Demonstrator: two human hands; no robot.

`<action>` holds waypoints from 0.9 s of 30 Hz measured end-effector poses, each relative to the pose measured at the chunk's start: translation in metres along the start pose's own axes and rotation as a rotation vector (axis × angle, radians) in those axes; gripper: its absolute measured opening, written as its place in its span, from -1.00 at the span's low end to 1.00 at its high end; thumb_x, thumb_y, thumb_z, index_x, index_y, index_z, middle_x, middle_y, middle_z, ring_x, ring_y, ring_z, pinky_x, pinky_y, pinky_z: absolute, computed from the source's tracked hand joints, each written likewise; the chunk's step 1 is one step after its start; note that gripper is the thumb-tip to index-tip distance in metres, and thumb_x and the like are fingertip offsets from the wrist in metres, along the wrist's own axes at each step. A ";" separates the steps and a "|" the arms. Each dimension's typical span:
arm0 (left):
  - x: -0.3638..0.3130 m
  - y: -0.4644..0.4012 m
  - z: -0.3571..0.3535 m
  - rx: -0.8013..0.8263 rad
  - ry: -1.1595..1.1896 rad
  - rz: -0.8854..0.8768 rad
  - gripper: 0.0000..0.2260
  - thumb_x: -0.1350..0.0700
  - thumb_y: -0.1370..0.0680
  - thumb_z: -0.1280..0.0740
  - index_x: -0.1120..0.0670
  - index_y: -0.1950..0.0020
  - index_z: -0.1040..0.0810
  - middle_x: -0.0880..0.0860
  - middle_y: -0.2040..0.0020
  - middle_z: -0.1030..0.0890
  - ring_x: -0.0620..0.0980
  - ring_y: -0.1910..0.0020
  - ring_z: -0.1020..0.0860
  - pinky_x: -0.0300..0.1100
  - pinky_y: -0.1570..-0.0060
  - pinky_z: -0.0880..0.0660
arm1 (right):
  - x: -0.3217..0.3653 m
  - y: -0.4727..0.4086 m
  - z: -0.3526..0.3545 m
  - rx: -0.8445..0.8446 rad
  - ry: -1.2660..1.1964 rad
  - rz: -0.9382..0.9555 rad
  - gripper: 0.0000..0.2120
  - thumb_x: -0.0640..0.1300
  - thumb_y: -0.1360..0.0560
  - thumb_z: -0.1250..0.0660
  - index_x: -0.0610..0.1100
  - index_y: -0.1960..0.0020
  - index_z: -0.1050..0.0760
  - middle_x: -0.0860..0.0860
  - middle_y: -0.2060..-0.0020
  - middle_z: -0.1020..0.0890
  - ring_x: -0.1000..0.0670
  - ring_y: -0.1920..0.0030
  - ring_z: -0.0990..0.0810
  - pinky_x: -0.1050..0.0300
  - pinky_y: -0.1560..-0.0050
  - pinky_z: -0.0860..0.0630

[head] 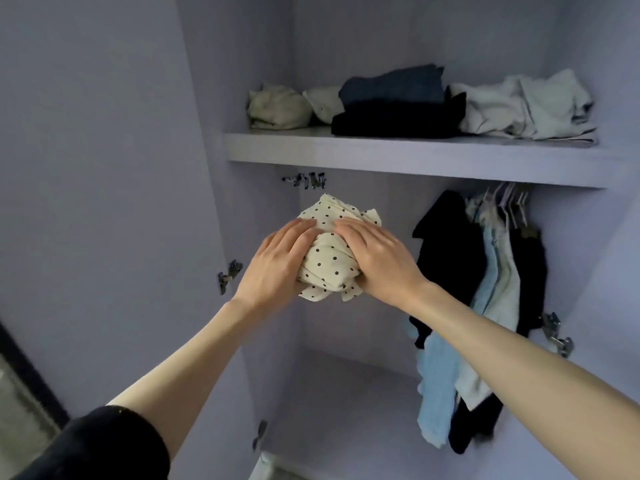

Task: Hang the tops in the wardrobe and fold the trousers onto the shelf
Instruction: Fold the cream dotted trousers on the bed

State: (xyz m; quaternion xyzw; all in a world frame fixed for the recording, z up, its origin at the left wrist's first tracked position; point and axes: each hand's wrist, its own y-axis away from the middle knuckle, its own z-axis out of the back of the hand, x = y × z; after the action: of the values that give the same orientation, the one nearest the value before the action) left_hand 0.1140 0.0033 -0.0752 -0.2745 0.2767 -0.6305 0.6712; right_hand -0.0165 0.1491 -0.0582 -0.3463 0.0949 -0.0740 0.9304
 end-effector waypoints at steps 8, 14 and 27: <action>0.068 -0.144 -0.002 -0.148 -0.028 -0.098 -0.38 0.16 -0.33 -0.55 0.31 -0.30 -0.42 0.25 -0.32 -0.45 0.25 -0.33 -0.40 0.15 -0.23 -0.40 | -0.081 -0.124 0.008 -0.234 0.038 0.029 -0.36 -0.46 -0.09 -0.49 -0.34 -0.17 -0.50 -0.21 -0.11 -0.61 -0.21 -0.14 -0.59 -0.06 -0.15 -0.48; 0.137 -0.238 0.022 -0.267 -0.088 -0.129 -0.39 0.25 -0.39 -0.48 0.32 -0.37 -0.34 0.26 -0.41 -0.35 0.24 -0.41 -0.31 0.19 -0.29 -0.37 | -0.111 -0.233 0.018 -0.371 0.119 0.096 -0.43 -0.53 -0.15 -0.39 -0.34 -0.16 -0.50 -0.21 -0.09 -0.60 -0.22 -0.16 -0.57 -0.10 -0.20 -0.45; 0.273 -0.330 -0.022 0.153 0.046 0.117 -0.52 0.27 -0.58 -0.18 0.06 -0.49 -0.22 0.13 -0.48 -0.25 0.09 -0.46 -0.22 -0.10 -0.42 -0.17 | -0.130 -0.358 -0.072 0.305 0.442 -0.353 -0.55 -0.15 -0.57 -0.18 -0.16 -0.43 -0.21 -0.14 -0.26 -0.49 -0.14 -0.24 -0.48 0.02 -0.15 -0.40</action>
State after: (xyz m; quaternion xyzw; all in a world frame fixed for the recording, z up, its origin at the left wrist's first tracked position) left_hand -0.1164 -0.2875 0.1392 -0.1911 0.2585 -0.6158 0.7193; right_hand -0.1847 -0.1382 0.1408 -0.1894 0.2210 -0.3213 0.9011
